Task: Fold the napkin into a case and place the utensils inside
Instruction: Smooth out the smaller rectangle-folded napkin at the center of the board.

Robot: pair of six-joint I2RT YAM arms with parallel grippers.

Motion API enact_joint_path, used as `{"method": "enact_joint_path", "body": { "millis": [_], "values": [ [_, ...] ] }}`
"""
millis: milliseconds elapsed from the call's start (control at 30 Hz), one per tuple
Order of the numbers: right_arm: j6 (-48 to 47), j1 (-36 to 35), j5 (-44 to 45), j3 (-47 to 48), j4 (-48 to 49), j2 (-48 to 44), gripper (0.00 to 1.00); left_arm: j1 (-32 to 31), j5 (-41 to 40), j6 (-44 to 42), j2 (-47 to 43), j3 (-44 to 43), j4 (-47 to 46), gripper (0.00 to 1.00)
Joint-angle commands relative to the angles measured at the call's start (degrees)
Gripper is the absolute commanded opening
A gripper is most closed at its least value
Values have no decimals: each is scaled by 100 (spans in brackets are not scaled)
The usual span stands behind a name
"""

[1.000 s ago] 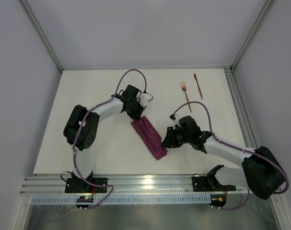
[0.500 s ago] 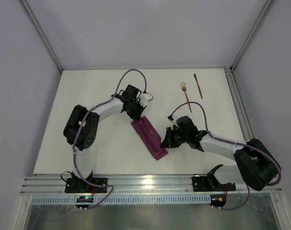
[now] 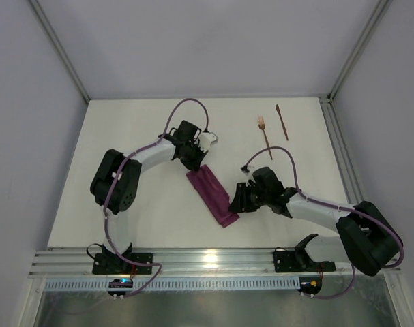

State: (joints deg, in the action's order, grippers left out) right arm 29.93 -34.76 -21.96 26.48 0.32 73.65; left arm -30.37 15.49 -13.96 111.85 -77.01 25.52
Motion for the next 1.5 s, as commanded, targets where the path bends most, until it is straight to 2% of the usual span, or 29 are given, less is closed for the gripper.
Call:
{"method": "enact_joint_path", "body": {
  "millis": [0,333,700,900,1167,1333,1467],
  "values": [
    [-40,-4,314,-46,-348,-351,40,-39,60,-28,-287,-16,-100,9],
    [65,-4,113,-143,-269,-290,44,-30,69,-46,-287,-7,-91,9],
    [346,-4,-432,-126,-50,-474,35,-39,60,-63,-313,-7,-91,9],
    [513,-4,-643,-187,583,-211,34,-39,60,-63,-322,-33,-82,9],
    [443,5,-617,24,855,298,33,-30,51,-72,-296,-24,-82,9],
    [478,-4,-678,15,1058,501,22,-30,42,-72,-304,-15,-100,9],
    [505,-4,-766,6,1225,493,7,-30,34,-81,-304,-24,-91,11]
  ]
}}
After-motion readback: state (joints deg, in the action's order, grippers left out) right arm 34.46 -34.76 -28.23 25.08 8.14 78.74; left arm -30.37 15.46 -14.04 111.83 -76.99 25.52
